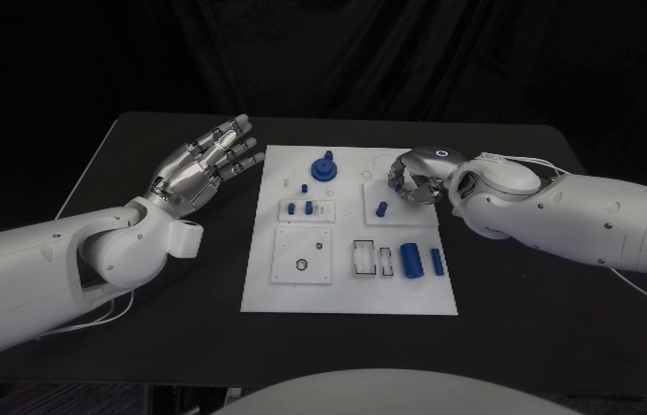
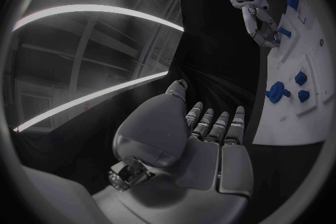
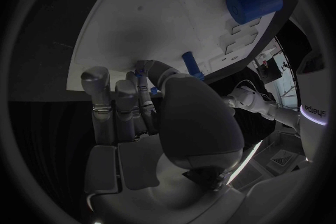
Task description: Assemble the parts on the task board
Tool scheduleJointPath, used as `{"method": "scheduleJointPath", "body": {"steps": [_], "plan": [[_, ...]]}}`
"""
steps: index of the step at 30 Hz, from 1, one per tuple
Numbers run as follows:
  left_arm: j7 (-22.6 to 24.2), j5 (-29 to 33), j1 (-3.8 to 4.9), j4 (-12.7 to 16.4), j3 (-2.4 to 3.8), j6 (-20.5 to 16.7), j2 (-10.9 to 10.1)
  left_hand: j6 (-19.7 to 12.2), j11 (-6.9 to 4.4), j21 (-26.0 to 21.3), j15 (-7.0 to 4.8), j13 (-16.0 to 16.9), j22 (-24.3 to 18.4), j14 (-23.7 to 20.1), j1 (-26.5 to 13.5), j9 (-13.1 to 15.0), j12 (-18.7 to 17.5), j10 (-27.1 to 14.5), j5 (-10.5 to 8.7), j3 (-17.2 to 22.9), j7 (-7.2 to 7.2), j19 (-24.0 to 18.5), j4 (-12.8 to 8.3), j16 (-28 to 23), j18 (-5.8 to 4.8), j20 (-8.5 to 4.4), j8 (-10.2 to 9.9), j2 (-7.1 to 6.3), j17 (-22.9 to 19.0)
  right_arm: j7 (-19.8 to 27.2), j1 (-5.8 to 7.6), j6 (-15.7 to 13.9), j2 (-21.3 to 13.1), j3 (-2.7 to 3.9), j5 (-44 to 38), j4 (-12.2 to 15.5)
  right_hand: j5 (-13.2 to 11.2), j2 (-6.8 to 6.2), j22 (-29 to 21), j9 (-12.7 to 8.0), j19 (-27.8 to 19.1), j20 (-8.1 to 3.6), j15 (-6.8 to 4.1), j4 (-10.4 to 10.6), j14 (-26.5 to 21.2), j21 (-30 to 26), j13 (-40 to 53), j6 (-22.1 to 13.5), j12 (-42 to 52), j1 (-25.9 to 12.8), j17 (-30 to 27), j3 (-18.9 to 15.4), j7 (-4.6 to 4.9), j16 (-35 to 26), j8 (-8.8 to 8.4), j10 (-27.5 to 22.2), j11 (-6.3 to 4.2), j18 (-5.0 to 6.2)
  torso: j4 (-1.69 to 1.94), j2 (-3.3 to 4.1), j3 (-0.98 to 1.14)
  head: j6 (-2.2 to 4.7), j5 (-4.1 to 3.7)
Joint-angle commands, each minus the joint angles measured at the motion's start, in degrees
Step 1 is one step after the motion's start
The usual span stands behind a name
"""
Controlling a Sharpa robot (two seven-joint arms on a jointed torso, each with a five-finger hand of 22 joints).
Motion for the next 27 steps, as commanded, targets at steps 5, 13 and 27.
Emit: {"method": "scheduleJointPath", "body": {"steps": [5,13,27], "plan": [[7.7,0.3,-0.15,-0.2,0.05,1.1,0.2,-0.3,0.51,0.3,0.53,0.0,0.2,0.2,0.7,-0.1,-0.2,0.0,0.37,0.2,-0.09,0.6,-0.6,0.4,-0.88,0.0,-0.1,0.05,0.1,-0.1,-0.81,-0.1,0.3,-0.26,0.7,-0.8,-0.3,0.53,5.1,2.2,1.0,-0.15,-0.15,-0.7,1.0,0.9,-0.3,-0.2,-0.3,-0.8,0.3,0.2,0.11,0.6,2.38,0.7,-0.23,-0.12,-0.01,0.07,-0.02,-0.03,0.1],[7.3,0.3,-0.21,-0.4,0.05,1.1,0.2,-0.4,0.67,0.3,0.74,0.0,0.2,0.4,0.7,-0.1,-0.2,0.0,0.39,0.5,-0.08,0.8,-1.0,0.6,-1.11,0.01,-0.1,0.13,0.2,1.0,-0.92,-2.0,0.5,-0.26,1.5,-1.1,-0.6,0.96,5.4,4.7,1.8,-0.24,-0.27,-1.4,1.8,2.0,-0.8,-0.6,-0.8,-0.7,0.9,0.4,0.12,1.0,5.03,2.1,-0.32,-0.31,0.01,0.08,0.01,0.01,0.15],[6.5,0.3,-0.3,-0.5,0.05,1.0,0.2,-0.4,1.05,0.5,1.36,0.1,0.3,1.0,0.6,-0.1,0.0,0.1,0.39,1.3,0.07,1.4,-1.8,1.2,-1.79,0.07,-0.1,0.26,0.3,2.6,-0.92,-5.8,0.1,-0.12,2.7,-0.8,-0.6,1.22,5.6,7.3,3.0,-0.64,-0.65,-2.0,2.8,3.1,-1.2,-1.7,-1.1,-0.8,0.5,0.4,-0.02,0.5,7.63,3.9,-0.69,-0.52,0.05,0.06,0.01,-0.13,0.4]]}}
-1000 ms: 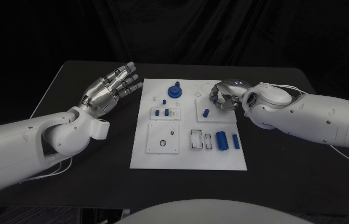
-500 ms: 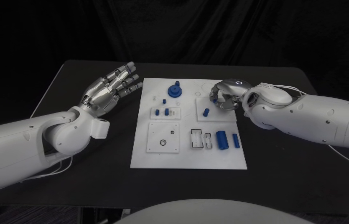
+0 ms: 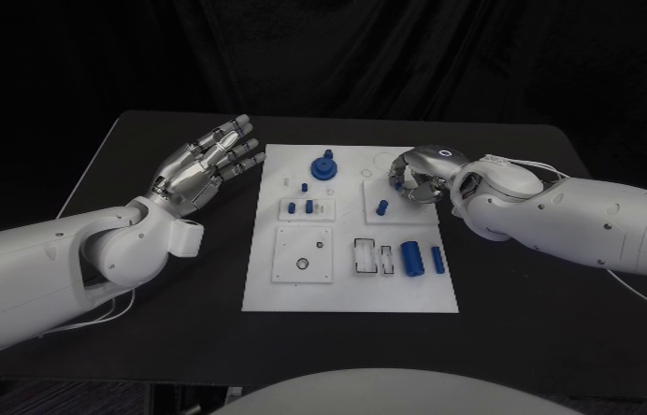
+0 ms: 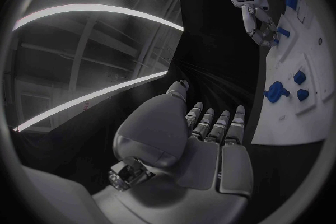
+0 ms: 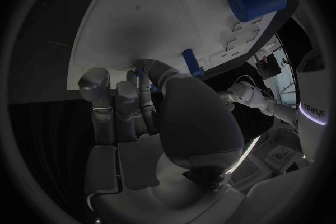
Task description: Assemble the parts on the task board
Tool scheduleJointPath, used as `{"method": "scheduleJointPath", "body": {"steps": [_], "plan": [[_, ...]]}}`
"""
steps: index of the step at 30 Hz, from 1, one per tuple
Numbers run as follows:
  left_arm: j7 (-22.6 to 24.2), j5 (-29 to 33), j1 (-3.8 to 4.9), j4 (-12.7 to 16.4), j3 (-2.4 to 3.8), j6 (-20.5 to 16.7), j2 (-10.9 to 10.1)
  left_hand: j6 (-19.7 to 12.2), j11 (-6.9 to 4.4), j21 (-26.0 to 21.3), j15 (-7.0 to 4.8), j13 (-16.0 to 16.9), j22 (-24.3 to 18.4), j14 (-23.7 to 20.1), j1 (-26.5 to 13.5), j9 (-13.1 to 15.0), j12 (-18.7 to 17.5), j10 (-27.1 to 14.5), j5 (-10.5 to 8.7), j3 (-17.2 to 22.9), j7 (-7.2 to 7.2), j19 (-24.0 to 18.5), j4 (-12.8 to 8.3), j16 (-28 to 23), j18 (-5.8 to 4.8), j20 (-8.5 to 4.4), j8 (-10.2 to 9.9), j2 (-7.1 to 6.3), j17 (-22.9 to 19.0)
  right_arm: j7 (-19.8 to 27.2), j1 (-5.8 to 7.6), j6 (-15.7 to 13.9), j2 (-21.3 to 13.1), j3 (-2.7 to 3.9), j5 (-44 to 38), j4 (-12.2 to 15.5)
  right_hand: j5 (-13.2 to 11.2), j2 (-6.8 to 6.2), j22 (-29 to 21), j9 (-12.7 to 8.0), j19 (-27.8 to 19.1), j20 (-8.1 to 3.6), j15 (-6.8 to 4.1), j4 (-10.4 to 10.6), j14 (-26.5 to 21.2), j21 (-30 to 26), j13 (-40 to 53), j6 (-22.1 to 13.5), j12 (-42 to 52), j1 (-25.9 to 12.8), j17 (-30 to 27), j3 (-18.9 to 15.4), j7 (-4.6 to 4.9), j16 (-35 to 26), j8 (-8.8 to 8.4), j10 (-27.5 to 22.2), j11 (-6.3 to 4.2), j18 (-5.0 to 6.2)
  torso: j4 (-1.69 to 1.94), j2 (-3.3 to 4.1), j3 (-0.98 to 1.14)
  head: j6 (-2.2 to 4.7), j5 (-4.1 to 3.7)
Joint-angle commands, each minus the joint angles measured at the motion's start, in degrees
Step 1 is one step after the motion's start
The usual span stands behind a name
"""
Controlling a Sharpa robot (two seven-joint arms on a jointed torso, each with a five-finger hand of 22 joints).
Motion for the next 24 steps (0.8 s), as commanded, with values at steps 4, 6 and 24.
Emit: {"method": "scheduleJointPath", "body": {"steps": [4,6,24], "plan": [[6.3,0.2,-0.09,0.1,0.05,0.4,-0.1,-0.3,0.49,0.3,0.45,0.1,0.2,0.1,0.3,-0.1,0.1,-0.1,0.18,0.2,0.16,0.8,-0.6,0.5,-1.0,0.06,-0.1,0.04,0.1,0.5,-0.23,-2.9,-0.6,0.19,0.8,0.8,-0.3,0.42,5.6,0.2,0.5,0.07,-0.04,-0.3,0.6,0.2,0.0,-0.7,0.0,-0.3,0.0,0.0,0.0,-0.2,0.34,0.5,-0.08,-0.53,-0.01,0.01,-0.02,-0.15,0.36],[6.2,0.2,-0.09,0.1,0.05,0.2,-0.1,-0.2,0.53,0.4,0.5,0.1,0.3,0.2,0.3,0.0,0.1,-0.1,0.18,0.2,0.21,0.9,-0.7,0.6,-1.08,0.05,0.0,0.03,0.1,0.4,-0.04,-3.2,-0.9,0.31,0.9,1.2,-0.3,0.4,5.6,0.2,0.5,0.07,-0.04,-0.3,0.6,0.2,0.0,-0.8,0.0,-0.3,0.0,0.0,0.0,-0.2,0.35,0.4,-0.07,-0.54,0.05,-0.02,-0.03,-0.28,0.33],[5.2,0.2,-0.11,-0.2,0.05,0.1,0.1,0.8,0.48,0.5,0.76,0.2,0.3,0.4,-0.2,0.1,0.7,0.2,0.13,0.7,1.38,1.4,-1.1,0.9,-1.73,0.02,0.2,-0.08,0.2,-1.2,2.54,-1.7,-4.4,0.49,1.9,9.7,-0.5,0.47,5.6,0.6,0.6,0.06,-0.04,-0.2,0.8,0.3,-0.2,-0.7,-0.3,-0.6,0.2,0.0,-0.03,-0.2,0.77,0.5,-0.07,-0.58,0.06,0.06,-0.04,-0.95,0.51]]}}
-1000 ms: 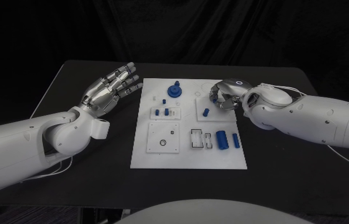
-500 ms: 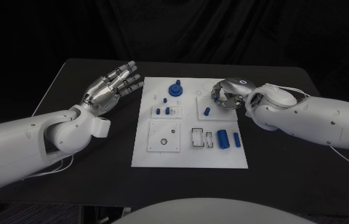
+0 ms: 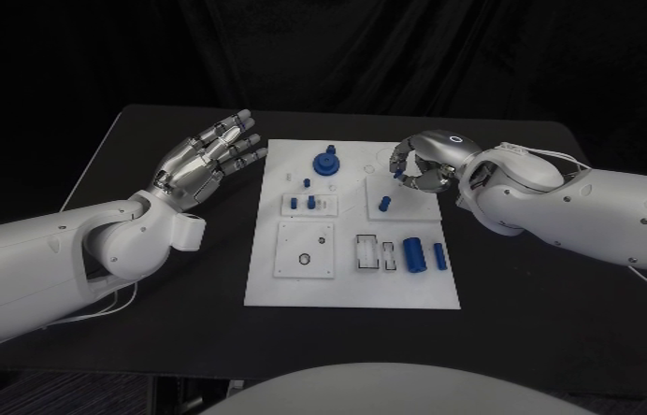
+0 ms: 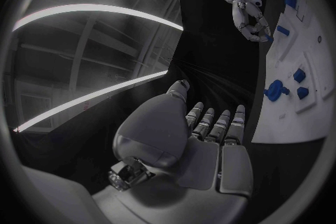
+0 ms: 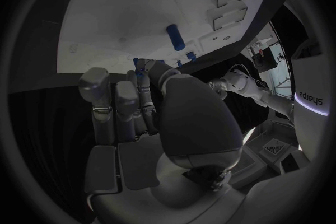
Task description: Assemble the parts on the task board
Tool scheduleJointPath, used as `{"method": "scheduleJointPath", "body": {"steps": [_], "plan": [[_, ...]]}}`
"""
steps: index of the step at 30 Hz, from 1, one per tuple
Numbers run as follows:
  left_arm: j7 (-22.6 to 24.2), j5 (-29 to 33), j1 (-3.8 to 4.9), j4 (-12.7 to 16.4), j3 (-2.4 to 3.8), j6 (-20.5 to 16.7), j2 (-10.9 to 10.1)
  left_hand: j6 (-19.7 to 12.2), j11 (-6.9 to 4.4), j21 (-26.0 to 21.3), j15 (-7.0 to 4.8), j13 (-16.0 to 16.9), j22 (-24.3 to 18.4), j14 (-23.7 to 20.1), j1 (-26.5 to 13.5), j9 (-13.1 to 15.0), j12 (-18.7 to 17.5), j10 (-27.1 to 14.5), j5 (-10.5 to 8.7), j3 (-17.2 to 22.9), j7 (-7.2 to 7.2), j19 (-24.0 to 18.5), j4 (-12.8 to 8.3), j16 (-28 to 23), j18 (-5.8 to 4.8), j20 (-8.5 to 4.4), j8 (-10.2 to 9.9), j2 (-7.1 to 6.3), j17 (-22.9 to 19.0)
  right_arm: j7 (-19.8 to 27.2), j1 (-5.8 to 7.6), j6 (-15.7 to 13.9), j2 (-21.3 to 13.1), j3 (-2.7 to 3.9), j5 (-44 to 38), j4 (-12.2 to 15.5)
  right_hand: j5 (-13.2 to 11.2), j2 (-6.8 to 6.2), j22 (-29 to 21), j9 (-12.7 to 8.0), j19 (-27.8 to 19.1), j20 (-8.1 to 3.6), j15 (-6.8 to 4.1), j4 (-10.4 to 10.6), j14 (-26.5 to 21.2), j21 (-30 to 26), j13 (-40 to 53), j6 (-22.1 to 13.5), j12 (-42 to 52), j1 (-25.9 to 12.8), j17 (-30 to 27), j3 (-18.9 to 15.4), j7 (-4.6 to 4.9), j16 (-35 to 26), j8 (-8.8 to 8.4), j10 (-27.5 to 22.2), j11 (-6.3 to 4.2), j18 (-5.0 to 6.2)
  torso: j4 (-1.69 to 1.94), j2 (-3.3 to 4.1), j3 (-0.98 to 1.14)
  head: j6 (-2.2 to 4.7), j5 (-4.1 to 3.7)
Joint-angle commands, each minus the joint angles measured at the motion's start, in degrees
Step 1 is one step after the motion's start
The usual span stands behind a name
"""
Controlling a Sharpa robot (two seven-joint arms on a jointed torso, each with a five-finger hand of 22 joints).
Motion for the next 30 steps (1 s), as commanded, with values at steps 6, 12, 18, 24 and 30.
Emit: {"method": "scheduleJointPath", "body": {"steps": [6,12,18,24,30], "plan": [[5.0,0.2,-0.1,0.0,0.05,0.3,0.2,0.0,0.33,0.3,0.38,0.1,0.0,0.0,-0.2,0.1,0.4,0.1,0.12,0.1,0.27,0.6,-0.4,0.3,-0.86,0.03,0.2,-0.09,0.1,-1.0,0.15,0.9,-0.9,-0.09,0.2,6.3,-0.3,0.21,5.6,0.2,0.5,-0.16,-0.01,-0.1,0.6,0.4,-0.1,-0.4,-0.3,-0.2,0.3,0.2,-0.03,0.0,0.33,0.7,-0.13,-0.6,-0.02,0.04,-0.01,-0.43,0.25],[4.9,0.2,-0.11,0.0,0.05,0.2,0.3,0.1,0.59,0.3,0.46,0.2,0.0,0.1,-0.3,0.1,0.7,0.2,0.15,0.2,0.31,0.7,-0.5,0.4,-0.96,0.02,0.2,-0.07,0.1,-1.5,-0.1,3.0,0.0,-0.31,-1.0,10.1,-0.6,0.07,5.6,0.2,0.5,-0.16,0.0,0.0,0.8,0.3,-0.2,-0.7,-0.5,-0.4,0.5,0.2,-0.02,0.0,0.26,0.8,-0.1,-0.59,-0.02,0.01,0.01,-0.59,0.42],[5.5,0.2,-0.13,0.2,0.05,0.3,0.4,0.8,0.77,0.5,0.62,0.2,0.4,0.3,-0.4,0.2,1.2,0.6,0.31,0.6,0.54,1.3,-0.8,0.8,-1.22,0.04,0.3,-0.05,0.2,-1.7,-0.54,4.3,2.2,-0.41,-3.5,11.7,-0.8,0.08,5.9,0.2,0.9,-0.15,0.02,-0.1,1.2,1.3,-0.3,-0.8,-0.6,-0.4,1.7,0.2,-0.02,0.8,0.25,0.8,-0.09,-0.8,0.04,0.01,0.0,-0.87,0.68],[5.8,0.2,-0.15,0.2,0.05,0.4,0.7,0.9,0.75,0.6,0.61,0.2,0.5,0.4,-0.5,0.2,1.4,0.7,0.36,0.7,0.57,1.5,-0.8,0.9,-1.28,0.03,0.4,-0.05,0.2,-1.6,-1.33,5.3,5.0,-0.43,-4.6,11.1,-1.0,0.07,5.9,0.3,1.1,-0.15,0.03,-0.1,1.4,1.6,-0.3,-0.8,-0.7,-0.4,1.9,0.3,-0.02,0.9,0.28,0.9,-0.09,-0.85,0.01,0.0,-0.03,-1.12,0.83],[5.9,0.2,-0.2,-0.1,0.05,0.5,1.1,1.0,0.75,0.6,0.54,0.2,0.5,0.3,-0.5,0.2,1.4,0.7,0.5,0.9,0.61,1.5,-0.9,0.8,-1.38,0.02,0.4,0.13,0.2,-1.1,-2.31,5.4,8.1,-0.43,-5.7,9.2,-1.1,0.07,6.0,0.3,1.2,-0.14,0.03,-0.1,1.6,1.8,-0.4,-0.8,-0.7,-0.4,2.3,0.3,-0.03,1.2,0.3,0.9,-0.09,-0.9,0.02,-0.03,-0.04,-1.18,1.21]]}}
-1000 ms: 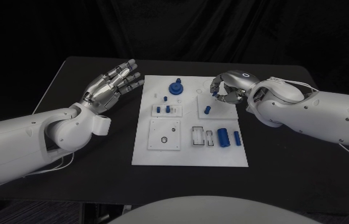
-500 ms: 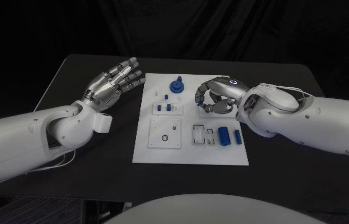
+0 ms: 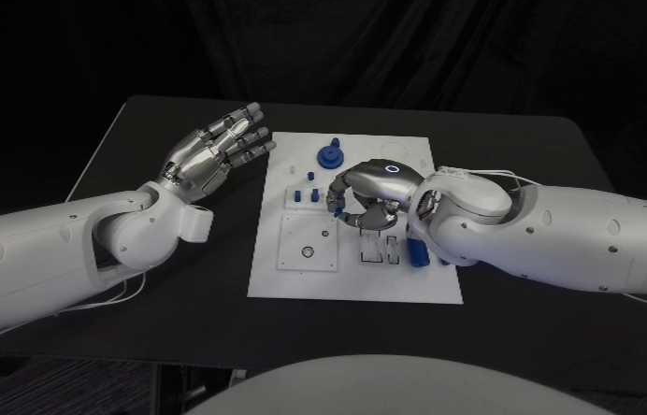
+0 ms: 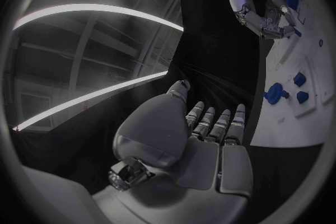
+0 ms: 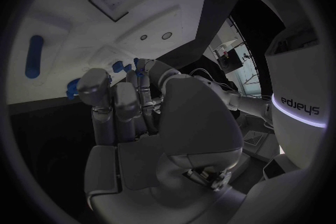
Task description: Assemble the parts on the task board
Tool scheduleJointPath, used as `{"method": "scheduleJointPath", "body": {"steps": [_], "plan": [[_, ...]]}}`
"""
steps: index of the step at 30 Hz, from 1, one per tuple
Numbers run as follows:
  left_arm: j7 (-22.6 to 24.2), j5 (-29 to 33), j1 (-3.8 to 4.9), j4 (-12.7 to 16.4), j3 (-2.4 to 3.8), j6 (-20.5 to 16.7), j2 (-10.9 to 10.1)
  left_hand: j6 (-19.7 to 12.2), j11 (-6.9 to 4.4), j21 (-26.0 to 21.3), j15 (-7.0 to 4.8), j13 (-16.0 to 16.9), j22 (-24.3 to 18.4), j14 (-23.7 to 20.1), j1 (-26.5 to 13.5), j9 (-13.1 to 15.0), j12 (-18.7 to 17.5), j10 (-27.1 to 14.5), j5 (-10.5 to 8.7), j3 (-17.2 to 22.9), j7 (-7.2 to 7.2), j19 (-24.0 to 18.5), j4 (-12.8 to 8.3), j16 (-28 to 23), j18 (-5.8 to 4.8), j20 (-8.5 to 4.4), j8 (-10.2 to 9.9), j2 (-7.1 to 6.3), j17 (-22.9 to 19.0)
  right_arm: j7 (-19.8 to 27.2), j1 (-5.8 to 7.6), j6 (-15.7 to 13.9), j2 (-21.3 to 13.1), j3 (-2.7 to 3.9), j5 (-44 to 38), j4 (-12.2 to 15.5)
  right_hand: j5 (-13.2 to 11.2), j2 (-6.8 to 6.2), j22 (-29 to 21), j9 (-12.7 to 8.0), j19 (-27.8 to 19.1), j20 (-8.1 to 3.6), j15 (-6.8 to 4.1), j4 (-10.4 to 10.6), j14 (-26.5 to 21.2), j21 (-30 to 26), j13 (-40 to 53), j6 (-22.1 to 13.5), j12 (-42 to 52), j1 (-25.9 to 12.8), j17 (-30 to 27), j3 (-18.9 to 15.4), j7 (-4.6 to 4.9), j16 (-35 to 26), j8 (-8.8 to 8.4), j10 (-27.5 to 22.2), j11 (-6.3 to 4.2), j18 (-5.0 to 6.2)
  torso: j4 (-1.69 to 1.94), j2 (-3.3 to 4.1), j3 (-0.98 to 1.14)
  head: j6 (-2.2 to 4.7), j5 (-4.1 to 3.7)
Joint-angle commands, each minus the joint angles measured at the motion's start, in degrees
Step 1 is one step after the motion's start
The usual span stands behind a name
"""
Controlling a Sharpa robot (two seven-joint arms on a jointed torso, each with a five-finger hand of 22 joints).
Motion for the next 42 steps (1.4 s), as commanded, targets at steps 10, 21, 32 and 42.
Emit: {"method": "scheduleJointPath", "body": {"steps": [10,21,32,42], "plan": [[5.5,0.2,-0.44,-0.5,0.05,0.8,0.7,0.3,0.39,0.2,0.12,0.0,-0.4,-0.1,-0.5,0.1,0.3,0.3,0.18,0.7,0.05,0.4,-0.2,0.1,-0.71,0.0,0.2,0.63,0.0,-0.6,-1.79,-0.1,3.5,0.03,-5.1,-3.0,-0.4,0.05,6.3,0.1,0.9,0.04,-0.13,-0.2,0.9,1.1,-0.1,-0.2,-0.3,-0.3,1.0,0.4,0.0,1.0,0.35,0.8,-0.09,-1.03,-0.06,0.04,0.07,-0.01,0.38],[5.2,0.2,-1.15,-0.6,0.05,0.7,0.5,0.3,0.39,0.2,0.12,0.0,-0.3,-0.1,-0.5,0.1,0.3,0.3,0.13,0.9,0.06,0.4,-0.2,0.1,-0.75,0.0,0.2,0.72,0.0,-1.2,-2.71,-0.2,4.1,0.03,-6.1,-4.2,-0.4,-0.1,6.5,0.1,1.2,0.01,-0.19,-0.3,1.2,1.8,-0.2,-0.1,-0.4,-0.4,1.6,0.4,-0.07,1.5,0.27,1.3,-0.17,-1.14,-0.1,-0.02,0.03,-0.01,0.54],[4.5,0.2,-1.85,-0.7,0.06,0.8,0.4,0.2,0.4,0.1,0.14,0.0,-0.5,-0.2,-0.5,0.1,0.2,0.2,0.07,1.1,0.12,0.4,-0.2,0.1,-0.83,0.0,0.2,0.86,0.0,-1.2,-3.11,-0.6,4.5,0.04,-6.2,-4.4,-0.5,-0.13,6.5,0.1,1.3,0.0,-0.2,-0.3,1.3,1.9,-0.2,-0.1,-0.5,-0.5,1.7,0.4,-0.08,1.6,0.21,1.4,-0.17,-1.15,-0.09,-0.02,0.04,-0.01,0.34],[4.0,0.2,-1.98,-0.7,0.06,0.9,0.2,0.1,0.39,0.1,0.19,0.0,-0.6,-0.2,-0.5,0.0,0.1,0.1,0.06,1.3,0.23,0.4,-0.3,0.1,-0.93,0.01,0.2,0.89,0.0,-1.1,-3.46,-0.4,4.3,0.04,-6.2,-3.9,-0.6,-0.18,6.5,0.1,1.2,-0.02,-0.21,-0.3,1.2,1.7,-0.3,0.0,-0.6,-0.6,1.4,0.5,-0.11,1.4,0.18,1.5,-0.2,-1.12,-0.1,-0.01,0.03,-0.01,0.35]]}}
